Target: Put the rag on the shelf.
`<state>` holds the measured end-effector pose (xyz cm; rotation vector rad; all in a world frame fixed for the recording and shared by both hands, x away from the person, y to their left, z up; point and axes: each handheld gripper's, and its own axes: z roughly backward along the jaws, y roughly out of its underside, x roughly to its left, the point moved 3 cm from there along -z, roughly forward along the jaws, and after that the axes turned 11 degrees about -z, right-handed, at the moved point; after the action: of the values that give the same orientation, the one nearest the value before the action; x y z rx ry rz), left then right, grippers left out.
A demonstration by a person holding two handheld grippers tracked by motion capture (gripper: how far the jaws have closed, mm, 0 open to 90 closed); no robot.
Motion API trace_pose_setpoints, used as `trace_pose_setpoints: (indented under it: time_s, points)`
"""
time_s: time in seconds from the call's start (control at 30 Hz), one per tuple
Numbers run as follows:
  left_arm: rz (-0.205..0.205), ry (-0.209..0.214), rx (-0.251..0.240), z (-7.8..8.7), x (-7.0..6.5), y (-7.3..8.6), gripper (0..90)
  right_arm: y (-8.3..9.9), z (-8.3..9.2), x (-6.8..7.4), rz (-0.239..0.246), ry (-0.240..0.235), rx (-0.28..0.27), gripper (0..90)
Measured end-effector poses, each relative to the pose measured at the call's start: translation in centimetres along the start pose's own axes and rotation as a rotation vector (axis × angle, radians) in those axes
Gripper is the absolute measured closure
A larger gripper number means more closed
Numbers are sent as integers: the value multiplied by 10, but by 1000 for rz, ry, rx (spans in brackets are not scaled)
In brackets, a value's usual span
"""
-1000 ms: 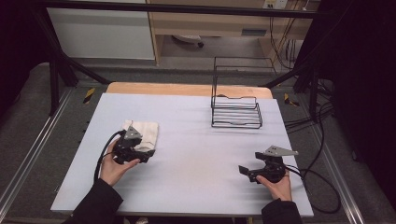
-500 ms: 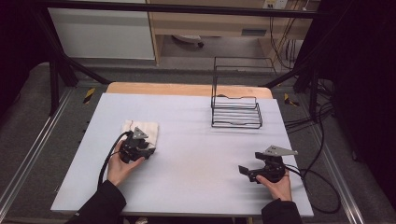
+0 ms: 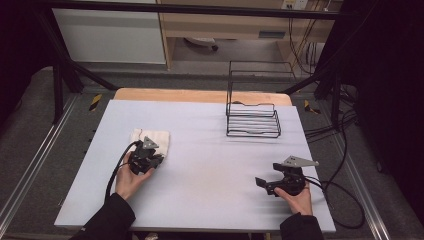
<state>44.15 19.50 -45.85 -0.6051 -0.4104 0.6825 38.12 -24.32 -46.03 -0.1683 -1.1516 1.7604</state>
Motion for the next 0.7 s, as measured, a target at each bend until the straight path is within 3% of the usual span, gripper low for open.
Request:
trace_pose_setpoints:
  time_s: [0.17, 0.3, 0.7]
  points:
    - [39, 14, -50, 9, 0, -4, 844, 0, 0, 0, -1, -2, 1, 8]
    - [43, 22, -73, 16, -5, -9, 844, 0, 0, 0, 0, -4, -2, 8]
    - [27, 112, -88, 23, -45, -26, 844, -1, 1, 0, -4, -9, -1, 10]
